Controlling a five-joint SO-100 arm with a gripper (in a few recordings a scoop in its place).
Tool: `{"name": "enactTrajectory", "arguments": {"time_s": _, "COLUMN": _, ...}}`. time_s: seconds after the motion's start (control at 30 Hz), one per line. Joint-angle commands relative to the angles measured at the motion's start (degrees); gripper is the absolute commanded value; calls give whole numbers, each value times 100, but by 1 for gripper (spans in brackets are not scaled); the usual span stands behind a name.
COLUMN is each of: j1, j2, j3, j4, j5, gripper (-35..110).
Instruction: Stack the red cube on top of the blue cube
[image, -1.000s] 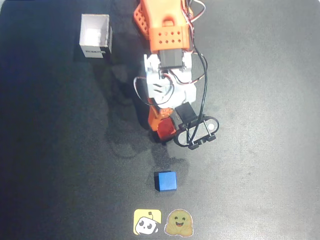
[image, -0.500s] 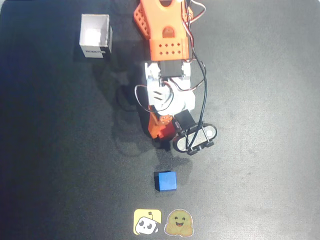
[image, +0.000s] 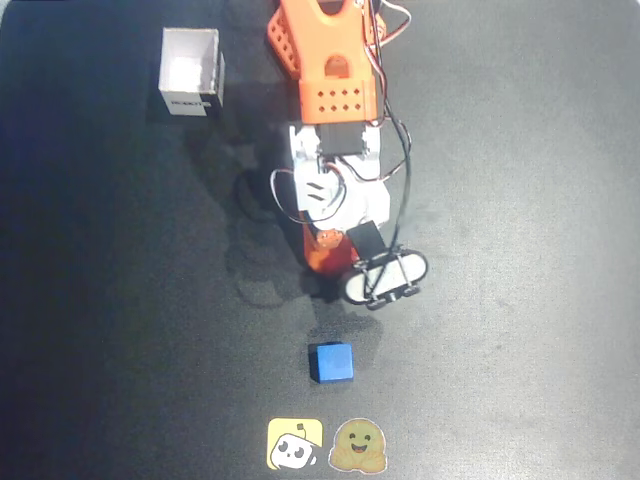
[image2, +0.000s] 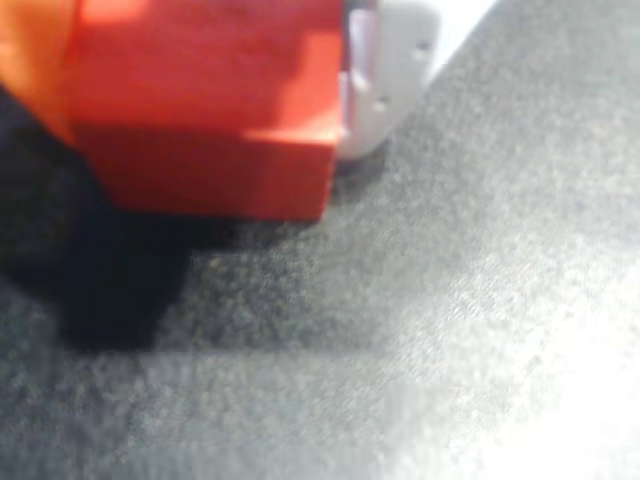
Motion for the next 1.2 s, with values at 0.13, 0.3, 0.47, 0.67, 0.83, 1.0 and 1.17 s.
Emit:
{"name": "enactTrajectory", "arguments": {"time_s": 0.13, "j1": 290, "j2": 1107, "j3": -220, "j4": 694, "j5": 1187, "gripper": 0}}
{"name": "enactTrajectory", "arguments": {"time_s": 0.3, "j1": 448, "j2": 861, "j3": -1125, "j4": 1626, "j5": 1213, "gripper": 0}}
{"name": "enactTrajectory", "arguments": {"time_s": 0.47, "j1": 396, "j2": 571, "j3": -1573, "j4": 1837, "j5": 1380, "gripper": 0}}
{"name": "enactTrajectory", "arguments": {"time_s": 0.67, "j1": 334, "j2": -272, "j3": -2672, "j4": 2039, "j5": 1283, "gripper": 0}}
{"name": "enactTrajectory", "arguments": {"time_s": 0.83, "j1": 193, "j2": -1055, "j3": -3604, "j4": 2136, "j5": 1310, "gripper": 0}}
{"name": "enactTrajectory", "arguments": {"time_s": 1.0, "j1": 132, "j2": -1767, "j3": -4597, "j4": 2399, "j5": 1327, "gripper": 0}}
{"name": "enactTrajectory", "arguments": {"time_s": 1.17, "j1": 123, "j2": -2268, "j3": -5177, "j4": 2435, "j5": 1362, "gripper": 0}}
